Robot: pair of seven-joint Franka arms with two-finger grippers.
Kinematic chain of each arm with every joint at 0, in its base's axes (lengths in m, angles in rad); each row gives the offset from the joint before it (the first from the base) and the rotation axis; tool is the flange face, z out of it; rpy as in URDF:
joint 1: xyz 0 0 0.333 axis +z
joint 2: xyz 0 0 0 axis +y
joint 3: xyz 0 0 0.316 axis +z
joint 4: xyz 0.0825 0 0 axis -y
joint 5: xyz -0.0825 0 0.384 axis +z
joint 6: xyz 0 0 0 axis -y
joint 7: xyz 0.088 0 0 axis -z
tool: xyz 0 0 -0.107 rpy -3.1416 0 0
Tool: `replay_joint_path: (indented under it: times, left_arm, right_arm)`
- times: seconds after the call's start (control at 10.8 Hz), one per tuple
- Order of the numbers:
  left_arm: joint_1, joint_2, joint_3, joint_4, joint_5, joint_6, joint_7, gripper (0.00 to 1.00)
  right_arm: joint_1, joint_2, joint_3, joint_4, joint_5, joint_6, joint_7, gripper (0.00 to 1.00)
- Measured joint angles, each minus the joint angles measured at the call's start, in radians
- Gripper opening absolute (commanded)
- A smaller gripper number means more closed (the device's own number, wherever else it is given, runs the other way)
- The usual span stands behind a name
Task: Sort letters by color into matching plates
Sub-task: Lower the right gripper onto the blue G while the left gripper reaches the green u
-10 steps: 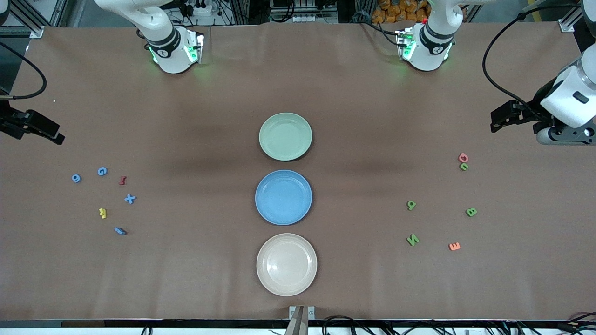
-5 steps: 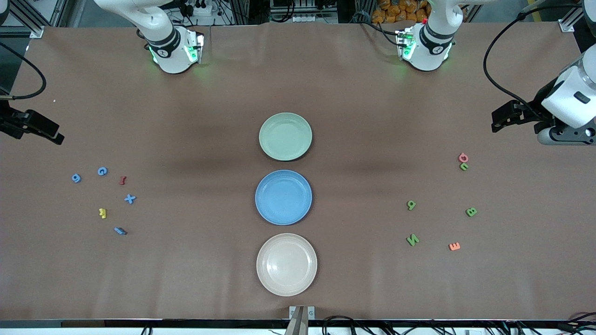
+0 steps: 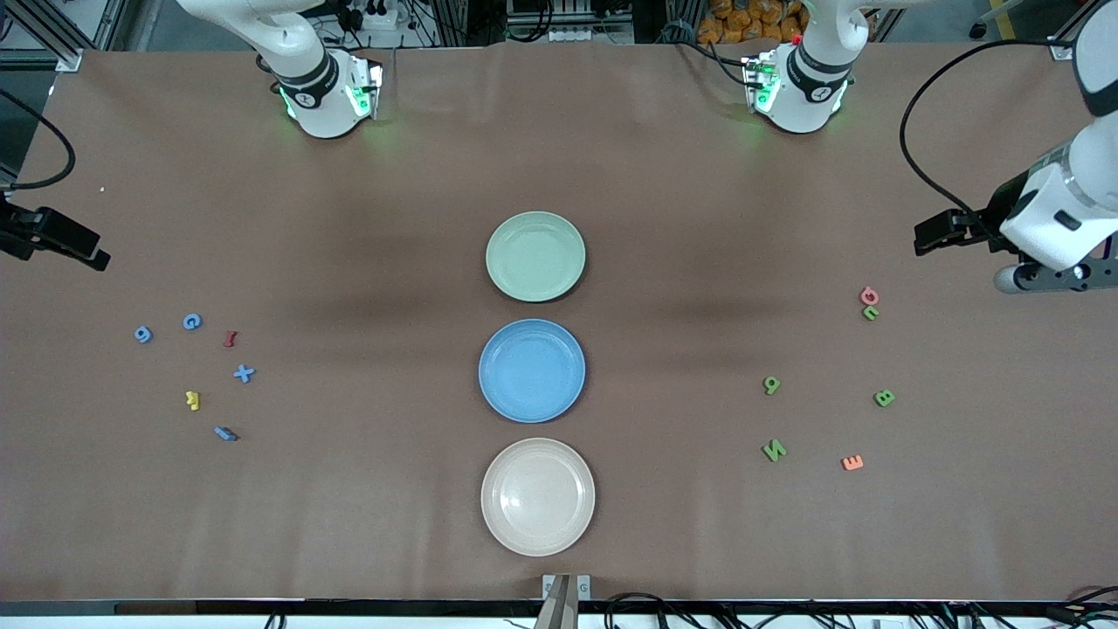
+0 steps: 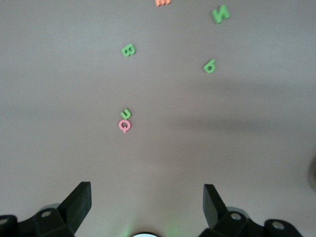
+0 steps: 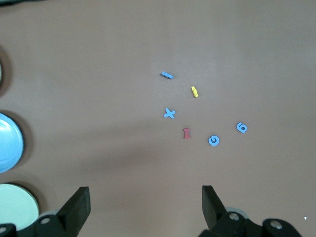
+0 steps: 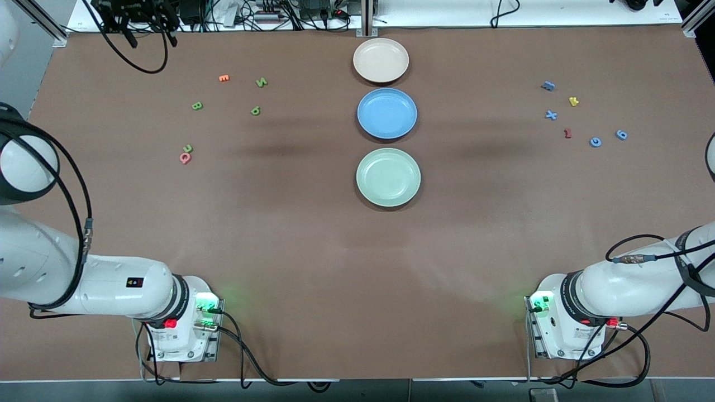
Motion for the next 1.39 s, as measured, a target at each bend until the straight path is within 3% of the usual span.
replay_joint_path:
  times: [0.19, 0.46, 0.84, 1.12, 1.39]
  left_arm:
    - [0.001, 0.007, 0.023, -0.095, 0.0, 0.08, -0.124, 1.0]
    - [0.001, 0.017, 0.055, -0.277, 0.002, 0.264, -0.276, 1.0]
    - [0.001, 0.061, 0.108, -0.484, 0.003, 0.609, -0.514, 1.0]
    - [0.003, 0.13, 0.131, -0.528, 0.003, 0.697, -0.615, 1.0]
    - [0.002, 0.234, 0.132, -0.533, 0.003, 0.772, -0.655, 1.0]
  right_arm:
    - [-0.039, 0.023, -0.001, -0.054, 0.014, 0.05, -0.07, 1.0]
    - [-0.057, 0.075, -0.001, -0.179, 0.076, 0.248, -0.091, 1.0]
    - [-0.152, 0.122, -0.004, -0.329, 0.129, 0.366, -0.13, 1.0]
    - [-0.226, 0.132, -0.008, -0.491, 0.141, 0.525, -0.235, 1.0]
    - [-0.228, 0.157, -0.004, -0.608, 0.141, 0.672, -0.332, 1.0]
